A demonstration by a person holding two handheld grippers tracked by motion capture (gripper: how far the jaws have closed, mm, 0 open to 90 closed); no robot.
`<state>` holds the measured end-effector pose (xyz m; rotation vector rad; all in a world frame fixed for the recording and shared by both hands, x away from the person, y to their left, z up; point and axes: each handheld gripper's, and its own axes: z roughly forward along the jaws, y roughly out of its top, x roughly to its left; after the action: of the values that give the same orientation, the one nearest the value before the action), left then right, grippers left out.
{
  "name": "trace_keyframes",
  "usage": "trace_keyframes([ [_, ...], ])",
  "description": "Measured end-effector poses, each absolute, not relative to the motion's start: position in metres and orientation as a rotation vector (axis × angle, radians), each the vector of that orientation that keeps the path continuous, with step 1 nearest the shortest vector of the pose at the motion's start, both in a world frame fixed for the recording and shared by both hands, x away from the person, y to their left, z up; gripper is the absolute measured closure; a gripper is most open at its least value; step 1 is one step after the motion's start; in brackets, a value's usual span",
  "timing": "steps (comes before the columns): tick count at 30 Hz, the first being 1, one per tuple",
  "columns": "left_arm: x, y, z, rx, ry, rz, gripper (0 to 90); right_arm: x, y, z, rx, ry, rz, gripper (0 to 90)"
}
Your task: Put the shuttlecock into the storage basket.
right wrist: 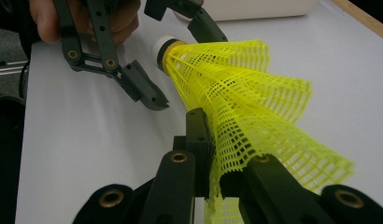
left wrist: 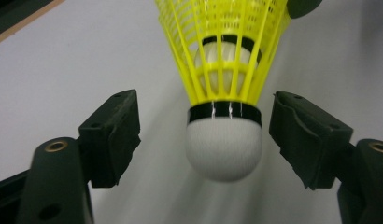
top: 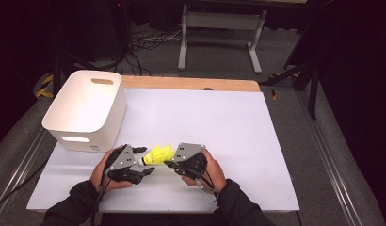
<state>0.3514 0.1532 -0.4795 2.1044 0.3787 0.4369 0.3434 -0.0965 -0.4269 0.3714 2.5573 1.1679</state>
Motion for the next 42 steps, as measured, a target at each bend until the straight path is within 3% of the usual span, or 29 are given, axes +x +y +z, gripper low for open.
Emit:
trace_keyframes([
  [14, 0.354, 0.137, -0.482, 2.173, 0.333, 0.381, 44.5, 0.335, -0.08, -0.428, 0.27, 2.613, 1.06, 85.1],
  [25, 0.354, 0.129, -0.483, 2.181, 0.311, 0.381, 49.4, 0.333, -0.075, -0.422, 0.228, 2.633, 1.034, 82.5],
  [33, 0.347, 0.126, -0.486, 2.125, 0.289, 0.351, 55.0, 0.329, -0.077, -0.415, 0.214, 2.646, 1.104, 74.4],
  [42, 0.347, 0.131, -0.484, 2.071, 0.307, 0.376, 57.0, 0.323, -0.079, -0.403, 0.217, 2.607, 1.165, 55.5],
])
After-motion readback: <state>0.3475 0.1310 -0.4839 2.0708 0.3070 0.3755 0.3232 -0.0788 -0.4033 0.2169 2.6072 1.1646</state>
